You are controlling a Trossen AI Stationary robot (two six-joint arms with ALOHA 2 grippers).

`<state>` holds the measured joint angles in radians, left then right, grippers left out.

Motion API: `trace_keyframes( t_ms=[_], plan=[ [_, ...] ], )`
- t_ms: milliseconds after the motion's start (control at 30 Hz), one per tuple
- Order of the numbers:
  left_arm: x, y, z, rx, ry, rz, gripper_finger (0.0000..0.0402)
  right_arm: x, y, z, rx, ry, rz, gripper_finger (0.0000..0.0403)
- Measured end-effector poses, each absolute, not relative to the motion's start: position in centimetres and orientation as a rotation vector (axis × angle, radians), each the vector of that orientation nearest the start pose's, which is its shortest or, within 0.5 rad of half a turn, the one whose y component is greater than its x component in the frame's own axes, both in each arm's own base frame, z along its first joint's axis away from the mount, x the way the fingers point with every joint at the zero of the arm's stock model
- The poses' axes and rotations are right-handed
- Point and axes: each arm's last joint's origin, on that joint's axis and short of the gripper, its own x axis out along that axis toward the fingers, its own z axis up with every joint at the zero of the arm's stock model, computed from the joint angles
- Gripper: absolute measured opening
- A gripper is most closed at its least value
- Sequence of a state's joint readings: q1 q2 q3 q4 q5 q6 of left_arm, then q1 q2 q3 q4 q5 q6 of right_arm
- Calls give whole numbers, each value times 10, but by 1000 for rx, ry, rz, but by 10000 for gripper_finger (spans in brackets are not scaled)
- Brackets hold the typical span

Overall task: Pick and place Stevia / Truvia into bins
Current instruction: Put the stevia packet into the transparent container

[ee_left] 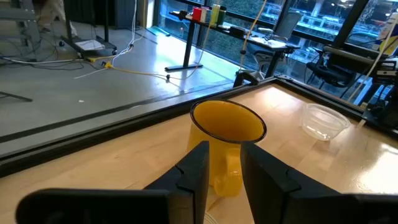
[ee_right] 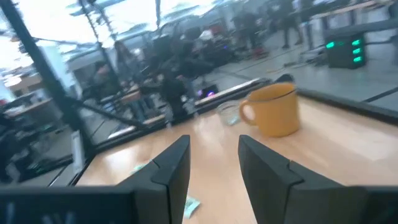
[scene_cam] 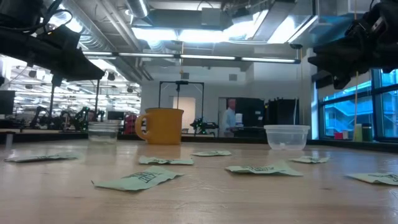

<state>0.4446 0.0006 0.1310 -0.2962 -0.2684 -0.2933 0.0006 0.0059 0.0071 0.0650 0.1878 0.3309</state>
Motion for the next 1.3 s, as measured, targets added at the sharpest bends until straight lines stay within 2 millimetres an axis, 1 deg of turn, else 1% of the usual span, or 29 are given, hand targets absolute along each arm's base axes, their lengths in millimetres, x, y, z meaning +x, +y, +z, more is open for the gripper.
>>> trace_keyframes(
  t_ms=[100, 167, 233, 367, 467, 567, 700, 867, 967, 1033, 1133, 1200, 1300],
  plan=[
    [74, 44, 179, -295, 63, 731, 86, 97, -6, 172, 330, -107, -195, 140],
    [74, 44, 179, -295, 63, 731, 86, 97, -6, 174, 294, -114, -194, 140],
    [74, 44, 179, -295, 63, 731, 86, 97, -6, 175, 219, -122, -183, 140],
    [74, 44, 179, -295, 63, 731, 86, 96, -5, 178, 4, -133, -177, 140],
    [74, 44, 179, -295, 64, 731, 86, 96, -6, 178, -83, -126, -203, 140],
    [74, 44, 179, -295, 64, 731, 86, 96, -6, 179, -88, -130, -227, 140],
    [74, 44, 179, -295, 63, 731, 86, 96, -8, 179, -6, -139, -268, 140],
    [73, 45, 179, -289, 56, 782, 86, 96, -8, 181, -26, -117, -274, 138],
    [72, 45, 179, -285, 52, 811, 86, 96, -8, 200, -47, -109, -276, 130],
    [72, 45, 179, -285, 53, 811, 86, 98, -8, 215, -90, -59, -275, 123],
    [72, 45, 180, -285, 49, 810, 86, 103, -8, 239, -152, 65, -266, 116],
    [72, 45, 180, -285, 41, 809, 86, 111, -8, 255, -186, 159, -255, 114],
    [72, 45, 180, -285, 42, 809, 86, 127, -6, 268, -228, 347, -208, 113]
  ],
)
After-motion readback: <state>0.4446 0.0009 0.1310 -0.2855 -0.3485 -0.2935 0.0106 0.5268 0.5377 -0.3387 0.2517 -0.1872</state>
